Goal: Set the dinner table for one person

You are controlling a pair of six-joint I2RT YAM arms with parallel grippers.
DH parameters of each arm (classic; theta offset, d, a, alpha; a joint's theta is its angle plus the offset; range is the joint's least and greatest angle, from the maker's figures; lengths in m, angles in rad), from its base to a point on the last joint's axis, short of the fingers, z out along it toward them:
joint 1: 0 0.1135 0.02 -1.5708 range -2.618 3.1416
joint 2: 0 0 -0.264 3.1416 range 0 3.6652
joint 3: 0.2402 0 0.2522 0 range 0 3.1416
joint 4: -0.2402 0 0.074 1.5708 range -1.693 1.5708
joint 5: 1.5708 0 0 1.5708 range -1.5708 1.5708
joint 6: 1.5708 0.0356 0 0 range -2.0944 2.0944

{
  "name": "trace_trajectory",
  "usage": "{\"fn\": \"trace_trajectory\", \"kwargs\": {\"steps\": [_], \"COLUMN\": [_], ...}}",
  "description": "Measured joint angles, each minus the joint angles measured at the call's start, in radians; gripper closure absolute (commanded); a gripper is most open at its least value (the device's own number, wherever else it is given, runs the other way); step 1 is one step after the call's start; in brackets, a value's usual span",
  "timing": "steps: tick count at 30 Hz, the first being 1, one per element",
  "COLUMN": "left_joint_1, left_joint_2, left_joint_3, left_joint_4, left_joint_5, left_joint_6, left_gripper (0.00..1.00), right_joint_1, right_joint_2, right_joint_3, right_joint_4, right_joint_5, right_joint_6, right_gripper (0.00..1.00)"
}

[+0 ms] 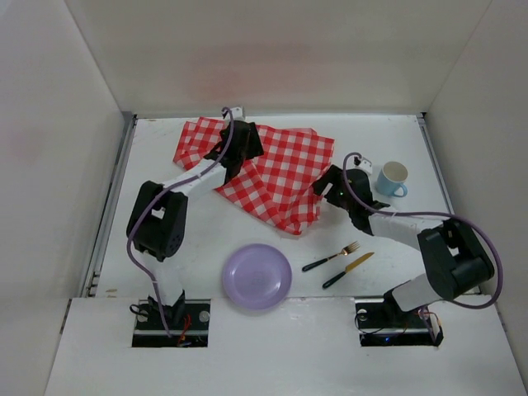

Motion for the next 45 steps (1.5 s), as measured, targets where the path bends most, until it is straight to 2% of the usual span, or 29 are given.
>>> {"fn": "trace_trajectory", "kwargs": {"steps": [4, 13, 17, 21, 25, 28, 30, 32, 35, 38, 40, 45], "left_joint_1": [-0.006, -0.002, 0.008, 0.021, 0.04, 0.058, 0.07, 0.08, 0.087, 0.093, 0.094, 0.098], "left_joint_2": [0.076, 0.359, 0.446, 0.485, 0.494, 0.494, 0.494, 0.482, 0.402, 0.219, 0.04, -0.532], "left_joint_3": [0.034, 0.253, 0.378, 0.428, 0.431, 0.432, 0.428, 0.397, 0.273, 0.077, -0.069, -0.436], "left_joint_4": [-0.016, -0.065, -0.077, -0.085, -0.1, -0.114, -0.113, -0.094, -0.076, -0.064, -0.062, -0.031], "left_joint_5": [-0.095, -0.245, -0.302, -0.351, -0.375, -0.387, -0.394, -0.398, -0.397, -0.393, -0.389, -0.397], "left_joint_6": [0.084, 0.216, 0.252, 0.272, 0.28, 0.281, 0.28, 0.272, 0.246, 0.194, 0.141, 0.007], "left_gripper": [0.42, 0.41, 0.44, 0.5, 0.58, 0.78, 0.86, 0.89, 0.92, 0.92, 0.92, 0.92], "right_joint_1": [0.0, 0.0, -0.002, -0.002, -0.002, -0.002, -0.002, -0.002, -0.005, -0.015, -0.03, -0.095], "right_joint_2": [0.04, 0.097, 0.115, 0.138, 0.157, 0.157, 0.157, 0.16, 0.186, 0.217, 0.223, 0.212], "right_joint_3": [0.016, 0.039, 0.049, 0.059, 0.068, 0.068, 0.069, 0.071, 0.088, 0.101, 0.101, 0.098], "right_joint_4": [-0.024, -0.036, -0.04, -0.043, -0.043, -0.043, -0.043, -0.043, -0.043, -0.043, -0.043, -0.032], "right_joint_5": [-0.024, -0.112, -0.129, -0.146, -0.176, -0.196, -0.204, -0.21, -0.217, -0.22, -0.22, -0.224], "right_joint_6": [0.0, 0.004, 0.008, 0.011, 0.021, 0.029, 0.034, 0.039, 0.051, 0.062, 0.071, 0.098], "right_gripper": [0.15, 0.2, 0.2, 0.24, 0.36, 0.51, 0.62, 0.72, 0.79, 0.81, 0.82, 0.85]}}
